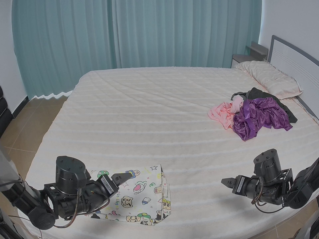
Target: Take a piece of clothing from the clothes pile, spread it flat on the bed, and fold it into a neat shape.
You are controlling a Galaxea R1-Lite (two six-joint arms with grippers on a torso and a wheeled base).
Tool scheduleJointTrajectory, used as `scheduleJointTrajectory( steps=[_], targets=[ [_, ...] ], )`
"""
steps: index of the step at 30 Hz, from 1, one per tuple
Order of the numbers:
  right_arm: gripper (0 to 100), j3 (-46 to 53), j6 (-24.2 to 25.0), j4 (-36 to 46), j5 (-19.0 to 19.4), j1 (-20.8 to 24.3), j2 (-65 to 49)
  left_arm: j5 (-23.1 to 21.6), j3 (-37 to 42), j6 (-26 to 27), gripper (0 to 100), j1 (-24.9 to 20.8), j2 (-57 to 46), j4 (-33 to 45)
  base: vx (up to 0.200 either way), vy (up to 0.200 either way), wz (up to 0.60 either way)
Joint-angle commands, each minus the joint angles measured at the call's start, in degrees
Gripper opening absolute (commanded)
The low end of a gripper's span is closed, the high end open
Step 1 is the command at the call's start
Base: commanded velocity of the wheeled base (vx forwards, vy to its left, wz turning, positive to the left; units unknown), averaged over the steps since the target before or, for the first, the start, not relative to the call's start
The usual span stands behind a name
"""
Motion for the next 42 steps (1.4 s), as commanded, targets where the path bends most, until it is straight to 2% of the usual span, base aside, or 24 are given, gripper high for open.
scheduleJointTrajectory(
  steps=[1, 6, 11, 22, 30, 35, 37, 39, 42],
  targets=[
    [100, 1.3, 0.0, -1.2, 1.4, 0.1, 1.3, -0.7, 3.1, -0.9, 100, 1.3, -4.2, 0.0, -0.200, 0.000, 0.00],
    [100, 1.6, 0.0, -3.0, 4.8, 0.1, 2.8, -3.1, 3.8, -4.1, 100, 1.9, -3.2, 0.0, -0.200, 0.000, 0.00],
    [100, 2.8, 0.0, -8.1, 5.0, 0.2, 5.5, -5.9, 3.8, -4.6, 100, 3.8, -3.1, 0.0, -0.040, 0.000, 0.00],
    [100, 4.7, 0.1, -18.2, 7.0, 0.4, 11.3, -6.7, 3.8, -7.3, 100, 5.5, -2.7, -0.1, 0.000, 0.000, 0.00],
    [100, 5.2, 1.8, -24.2, 14.7, 1.2, 13.2, -10.1, 4.4, -7.4, 100, 8.0, -1.6, -0.2, 0.000, 0.200, 0.00],
    [100, 2.2, 0.9, -31.7, 14.7, 2.0, 19.7, -10.5, 5.8, -7.4, 100, 8.3, 0.6, -4.5, 0.000, 0.200, 0.00],
    [100, 1.2, -0.5, -32.6, 14.8, 2.1, 21.6, -10.5, 6.2, -7.4, 100, 8.3, 0.9, -5.5, 0.000, 0.200, 0.00],
    [100, -1.3, -3.9, -33.2, 14.8, 2.5, 26.0, -10.6, 7.0, -7.4, 100, 8.2, 1.8, -6.9, 0.000, 0.200, 0.00],
    [100, -2.7, -4.0, -34.6, 14.8, 3.7, 29.4, -10.6, 7.1, -7.4, 100, 7.9, 3.3, -7.7, 0.000, 0.067, 0.00]
  ],
)
